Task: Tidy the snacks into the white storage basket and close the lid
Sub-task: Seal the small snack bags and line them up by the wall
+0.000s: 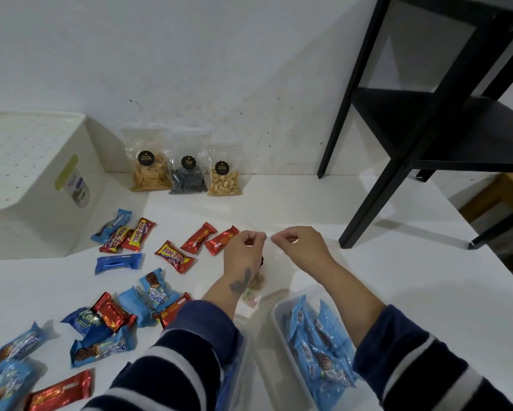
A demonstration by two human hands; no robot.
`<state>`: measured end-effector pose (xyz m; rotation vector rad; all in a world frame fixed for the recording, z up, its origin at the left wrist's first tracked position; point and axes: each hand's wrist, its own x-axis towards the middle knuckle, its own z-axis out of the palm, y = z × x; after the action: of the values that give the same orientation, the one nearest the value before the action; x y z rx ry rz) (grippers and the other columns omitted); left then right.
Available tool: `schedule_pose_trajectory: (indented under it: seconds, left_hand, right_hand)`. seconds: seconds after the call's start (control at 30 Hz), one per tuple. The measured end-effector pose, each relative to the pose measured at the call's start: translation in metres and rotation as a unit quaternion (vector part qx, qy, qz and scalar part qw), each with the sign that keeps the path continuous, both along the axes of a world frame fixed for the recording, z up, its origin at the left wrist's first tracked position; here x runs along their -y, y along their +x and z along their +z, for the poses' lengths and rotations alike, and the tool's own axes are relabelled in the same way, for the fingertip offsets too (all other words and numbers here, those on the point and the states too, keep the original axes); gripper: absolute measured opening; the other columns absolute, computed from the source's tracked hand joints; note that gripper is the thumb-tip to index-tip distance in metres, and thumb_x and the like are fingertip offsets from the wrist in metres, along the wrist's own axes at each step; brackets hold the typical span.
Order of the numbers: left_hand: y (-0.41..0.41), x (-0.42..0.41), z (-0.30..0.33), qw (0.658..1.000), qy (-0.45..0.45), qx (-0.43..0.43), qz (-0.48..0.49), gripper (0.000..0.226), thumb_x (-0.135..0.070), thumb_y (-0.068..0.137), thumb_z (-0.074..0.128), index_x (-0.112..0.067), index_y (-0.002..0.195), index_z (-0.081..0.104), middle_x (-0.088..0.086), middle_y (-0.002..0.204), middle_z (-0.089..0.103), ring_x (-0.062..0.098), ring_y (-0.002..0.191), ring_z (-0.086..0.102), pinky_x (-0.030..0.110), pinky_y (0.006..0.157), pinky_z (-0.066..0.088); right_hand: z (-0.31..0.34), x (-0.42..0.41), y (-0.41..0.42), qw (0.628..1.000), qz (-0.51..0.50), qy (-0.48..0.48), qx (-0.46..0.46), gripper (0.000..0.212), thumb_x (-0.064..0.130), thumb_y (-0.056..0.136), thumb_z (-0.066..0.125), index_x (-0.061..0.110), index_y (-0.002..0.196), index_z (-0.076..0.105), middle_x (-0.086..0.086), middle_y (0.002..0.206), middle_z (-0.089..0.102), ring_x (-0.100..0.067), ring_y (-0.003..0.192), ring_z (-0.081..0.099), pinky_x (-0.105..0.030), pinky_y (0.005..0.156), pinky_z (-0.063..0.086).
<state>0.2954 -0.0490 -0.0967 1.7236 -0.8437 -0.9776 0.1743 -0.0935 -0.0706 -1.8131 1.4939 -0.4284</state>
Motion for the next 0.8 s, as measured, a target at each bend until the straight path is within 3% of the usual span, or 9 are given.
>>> schedule_pose_trajectory:
  seconds: [0.13, 0.3, 0.37, 0.47, 0.6, 0.63, 0.7, 0.77, 0.8]
  left_hand:
    - [0.001, -0.004, 0.000, 1.000, -0.004, 0.012, -0.021, 0.015, -0.027, 0.094, 0.057, -0.016, 0.088, 0.065, -0.001, 0.087, 0.066, 0.017, 0.078, 0.060, 0.029, 0.074, 0.049]
    - [0.001, -0.006, 0.000, 0.999, -0.013, 0.049, -0.018, 0.011, -0.026, 0.094, 0.055, -0.018, 0.091, 0.061, -0.006, 0.086, 0.063, 0.014, 0.082, 0.059, 0.023, 0.070, 0.047]
    - [0.005, -0.013, -0.009, 0.989, -0.034, 0.140, -0.031, 0.011, -0.027, 0.091, 0.059, -0.021, 0.100, 0.055, -0.007, 0.102, 0.060, 0.011, 0.092, 0.054, 0.025, 0.075, 0.047]
    - [0.019, -0.030, -0.037, 0.942, 0.005, 0.324, -0.092, 0.056, -0.031, 0.081, 0.071, -0.026, 0.127, 0.039, -0.002, 0.131, 0.036, 0.019, 0.118, 0.036, 0.037, 0.091, 0.044]
    - [0.030, -0.038, -0.049, 0.947, 0.071, 0.270, -0.160, 0.070, -0.017, 0.083, 0.066, -0.038, 0.137, 0.027, 0.005, 0.146, 0.034, 0.027, 0.124, 0.047, 0.043, 0.101, 0.047]
    - [0.031, -0.037, -0.047, 0.950, 0.068, 0.261, -0.156, 0.068, -0.013, 0.085, 0.063, -0.040, 0.136, 0.028, 0.005, 0.146, 0.037, 0.027, 0.123, 0.050, 0.043, 0.101, 0.047]
    - [0.031, -0.036, -0.043, 0.956, 0.065, 0.247, -0.143, 0.063, -0.010, 0.089, 0.056, -0.040, 0.137, 0.030, 0.004, 0.145, 0.038, 0.026, 0.121, 0.052, 0.041, 0.100, 0.046]
    - [0.030, -0.037, -0.040, 0.954, 0.067, 0.255, -0.141, 0.060, -0.010, 0.091, 0.050, -0.037, 0.140, 0.030, 0.004, 0.146, 0.036, 0.027, 0.122, 0.051, 0.039, 0.101, 0.044]
    - [0.029, -0.038, -0.039, 0.951, 0.066, 0.266, -0.146, 0.060, -0.010, 0.091, 0.049, -0.036, 0.141, 0.030, 0.004, 0.147, 0.034, 0.027, 0.122, 0.050, 0.039, 0.101, 0.043]
  right_hand:
    - [-0.003, 0.003, 0.002, 0.999, -0.039, 0.011, -0.003, 0.014, 0.022, 0.088, 0.062, 0.019, 0.080, 0.072, 0.004, 0.086, 0.069, -0.015, 0.085, 0.062, -0.028, 0.079, 0.049]
    - [-0.005, 0.008, 0.011, 0.999, -0.045, 0.011, -0.021, 0.030, 0.017, 0.090, 0.053, 0.032, 0.064, 0.057, 0.014, 0.076, 0.059, -0.021, 0.082, 0.068, -0.034, 0.076, 0.052]
    - [-0.001, 0.008, 0.016, 1.000, -0.021, -0.007, -0.019, 0.032, 0.017, 0.091, 0.053, 0.033, 0.063, 0.054, 0.013, 0.074, 0.057, -0.023, 0.080, 0.067, -0.035, 0.074, 0.052]
    - [0.002, 0.013, 0.020, 1.000, -0.023, -0.010, 0.006, 0.032, 0.016, 0.091, 0.052, 0.033, 0.064, 0.054, 0.009, 0.074, 0.057, -0.026, 0.074, 0.063, -0.037, 0.068, 0.052]
    - [0.002, 0.008, 0.023, 0.995, -0.056, -0.023, 0.076, 0.012, 0.018, 0.095, 0.052, 0.025, 0.088, 0.058, 0.002, 0.090, 0.054, -0.016, 0.073, 0.052, -0.034, 0.068, 0.048]
    - [0.001, 0.004, 0.023, 0.993, -0.069, -0.034, 0.085, 0.008, 0.017, 0.095, 0.054, 0.022, 0.101, 0.055, 0.000, 0.102, 0.048, -0.012, 0.073, 0.050, -0.024, 0.069, 0.045]
    - [-0.009, -0.007, 0.024, 0.989, -0.097, -0.034, 0.102, 0.026, 0.009, 0.091, 0.058, 0.019, 0.113, 0.049, -0.002, 0.116, 0.035, -0.002, 0.071, 0.046, -0.005, 0.060, 0.039]
    - [-0.022, -0.015, 0.028, 0.988, -0.103, 0.009, 0.116, 0.036, 0.001, 0.086, 0.061, 0.021, 0.114, 0.051, -0.005, 0.122, 0.036, -0.002, 0.069, 0.045, -0.003, 0.056, 0.041]
    - [-0.029, -0.017, 0.031, 0.987, -0.099, 0.039, 0.119, 0.040, 0.001, 0.085, 0.061, 0.025, 0.115, 0.053, -0.007, 0.120, 0.041, -0.007, 0.070, 0.048, -0.010, 0.060, 0.046]
